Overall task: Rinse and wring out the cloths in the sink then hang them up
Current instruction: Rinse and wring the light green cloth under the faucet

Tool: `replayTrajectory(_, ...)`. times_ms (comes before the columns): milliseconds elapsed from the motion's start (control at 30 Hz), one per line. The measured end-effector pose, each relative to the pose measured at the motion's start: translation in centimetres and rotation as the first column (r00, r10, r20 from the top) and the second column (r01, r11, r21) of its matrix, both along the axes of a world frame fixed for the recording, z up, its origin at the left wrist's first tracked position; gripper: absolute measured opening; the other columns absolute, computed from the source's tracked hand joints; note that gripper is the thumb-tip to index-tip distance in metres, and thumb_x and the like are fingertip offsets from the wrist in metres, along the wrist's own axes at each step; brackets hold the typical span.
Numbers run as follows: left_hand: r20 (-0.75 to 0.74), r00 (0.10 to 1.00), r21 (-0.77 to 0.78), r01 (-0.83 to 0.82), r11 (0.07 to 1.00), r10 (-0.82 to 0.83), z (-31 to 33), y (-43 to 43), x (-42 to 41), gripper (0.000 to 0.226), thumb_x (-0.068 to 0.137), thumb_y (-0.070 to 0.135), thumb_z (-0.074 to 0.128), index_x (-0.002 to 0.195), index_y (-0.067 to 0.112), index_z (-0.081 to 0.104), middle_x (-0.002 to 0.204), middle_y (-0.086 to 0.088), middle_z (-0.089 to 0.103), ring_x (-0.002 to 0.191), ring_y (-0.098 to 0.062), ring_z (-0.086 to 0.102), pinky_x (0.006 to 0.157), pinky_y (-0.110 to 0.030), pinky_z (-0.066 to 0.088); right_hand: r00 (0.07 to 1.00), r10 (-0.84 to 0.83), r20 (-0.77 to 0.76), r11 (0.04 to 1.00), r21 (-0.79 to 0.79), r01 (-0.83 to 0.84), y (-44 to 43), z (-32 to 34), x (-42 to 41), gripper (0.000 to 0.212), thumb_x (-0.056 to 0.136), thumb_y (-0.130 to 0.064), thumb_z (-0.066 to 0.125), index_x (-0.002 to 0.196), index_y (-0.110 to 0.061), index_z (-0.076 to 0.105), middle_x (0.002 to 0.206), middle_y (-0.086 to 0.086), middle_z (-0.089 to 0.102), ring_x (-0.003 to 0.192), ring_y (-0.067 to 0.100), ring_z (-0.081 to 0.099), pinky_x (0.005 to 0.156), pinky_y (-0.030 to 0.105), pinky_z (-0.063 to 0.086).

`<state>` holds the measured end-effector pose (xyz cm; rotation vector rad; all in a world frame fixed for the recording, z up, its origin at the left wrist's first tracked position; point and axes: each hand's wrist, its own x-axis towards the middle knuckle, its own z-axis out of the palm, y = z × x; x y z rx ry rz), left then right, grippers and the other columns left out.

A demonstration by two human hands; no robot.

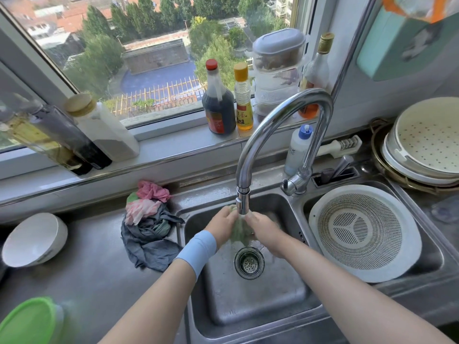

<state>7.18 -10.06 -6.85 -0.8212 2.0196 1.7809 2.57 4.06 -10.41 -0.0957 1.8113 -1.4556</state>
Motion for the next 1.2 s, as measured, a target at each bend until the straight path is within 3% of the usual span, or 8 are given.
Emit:
replayTrajectory(133, -0.042, 0.999, 0.013, 0.033, 0.999, -0.033, -0.5, -0.8, 0.1, 0.041, 0.081, -0.006, 0.057, 0.109, 0.023, 0.06, 0.101, -0.009, 0.07, 0.093, -0.024, 0.069, 0.081, -0.039, 0.059, 0.99, 0.127, -0.057, 0.992, -0.007, -0.127, 0.9, -0.8, 0.3, 0.056, 0.069, -0.03, 0.082, 0.113, -0.028, 0.049, 0.098, -0.004, 0.068, 0.077, 0.001, 0.067, 0.059, 0.017, 0.051)
replayTrajectory(267, -0.063, 0.997, -0.452, 0.021, 0.892, -0.055, -0.9, -1.2, -0.1, 0.016, 0.08, 0.015, 0.066, 0.081, 0.031, 0.061, 0.079, 0.008, 0.068, 0.072, -0.008, 0.061, 0.066, -0.025, 0.051, 0.968, 0.193, -0.162, 0.972, 0.163, -0.166, 0.4, -0.9, -0.9, 0.011, 0.075, -0.027, 0.078, 0.081, -0.03, 0.069, 0.08, -0.01, 0.073, 0.076, 0.007, 0.065, 0.075, 0.033, 0.056)
replayTrajectory(433, 0.044, 0.998, -0.496, -0.015, 0.868, 0.042, -1.2, -1.8, 0.7, 0.035, 0.087, 0.053, 0.06, 0.068, 0.023, 0.063, 0.061, 0.009, 0.063, 0.059, -0.012, 0.058, 0.056, -0.025, 0.043, 0.955, 0.239, -0.178, 0.933, 0.315, -0.175, -0.1, 0.3, -2.0, 0.02, 0.097, -0.032, 0.057, 0.103, -0.023, 0.074, 0.109, 0.003, 0.072, 0.106, 0.024, 0.065, 0.092, 0.034, 0.049)
replayTrajectory(600, 0.285, 0.954, 0.078, -0.115, 0.99, 0.089, -1.4, 0.1, 2.6, 0.047, 0.093, 0.065, 0.042, 0.119, 0.031, 0.062, 0.108, 0.004, 0.064, 0.096, -0.019, 0.061, 0.074, -0.035, 0.052, 0.919, -0.258, 0.298, 0.966, 0.075, 0.247, -1.5, 1.8, -1.3, 0.055, 0.095, -0.063, 0.049, 0.109, -0.013, 0.068, 0.093, 0.008, 0.069, 0.076, 0.022, 0.067, 0.068, 0.03, 0.054)
replayTrajectory(733, 0.274, 0.938, 0.559, -0.336, 0.758, 0.214, -2.4, 2.0, 3.3, 0.045, 0.099, 0.047, 0.047, 0.127, 0.016, 0.064, 0.119, -0.011, 0.069, 0.106, -0.033, 0.065, 0.086, -0.044, 0.057, 0.704, -0.363, 0.61, 0.842, -0.109, 0.529, -1.8, 1.1, -0.7, 0.053, 0.104, -0.046, 0.04, 0.104, 0.001, 0.065, 0.094, 0.023, 0.066, 0.085, 0.034, 0.065, 0.087, 0.045, 0.053)
replayTrajectory(833, 0.201, 0.879, 0.529, -0.47, 0.707, 0.433, -2.6, 2.5, 2.5, 0.032, 0.1, 0.006, 0.046, 0.127, -0.004, 0.06, 0.117, -0.024, 0.068, 0.095, -0.031, 0.068, 0.078, -0.038, 0.06, 0.779, -0.316, 0.541, 0.891, -0.112, 0.44, -1.6, 0.7, -0.1, 0.045, 0.105, -0.031, 0.037, 0.101, 0.004, 0.064, 0.097, 0.026, 0.066, 0.084, 0.033, 0.064, 0.081, 0.041, 0.052)
replayTrajectory(1067, 0.182, 0.792, 0.449, -0.594, 0.668, 0.582, -2.9, 1.8, 1.9, 0.041, 0.092, -0.016, 0.048, 0.126, 0.006, 0.05, 0.115, -0.016, 0.065, 0.094, -0.027, 0.066, 0.069, -0.034, 0.057, 0.997, 0.049, 0.051, 0.944, 0.324, -0.063, 0.8, -0.2, 1.3, 0.026, 0.095, -0.016, 0.039, 0.106, -0.014, 0.062, 0.102, 0.015, 0.07, 0.075, 0.031, 0.07, 0.071, 0.052, 0.061)
replayTrajectory(1200, 0.197, 0.816, 0.544, -0.552, 0.631, 0.544, -2.4, 2.1, 1.1, 0.046, 0.093, -0.02, 0.033, 0.133, -0.002, 0.047, 0.12, -0.022, 0.062, 0.099, -0.03, 0.064, 0.085, -0.038, 0.055, 0.995, 0.038, 0.089, 0.961, 0.269, -0.06, 1.6, -1.1, 1.9, 0.076, 0.085, -0.001, 0.046, 0.152, -0.028, 0.023, 0.127, 0.003, 0.058, 0.089, 0.026, 0.069, 0.061, 0.039, 0.06)
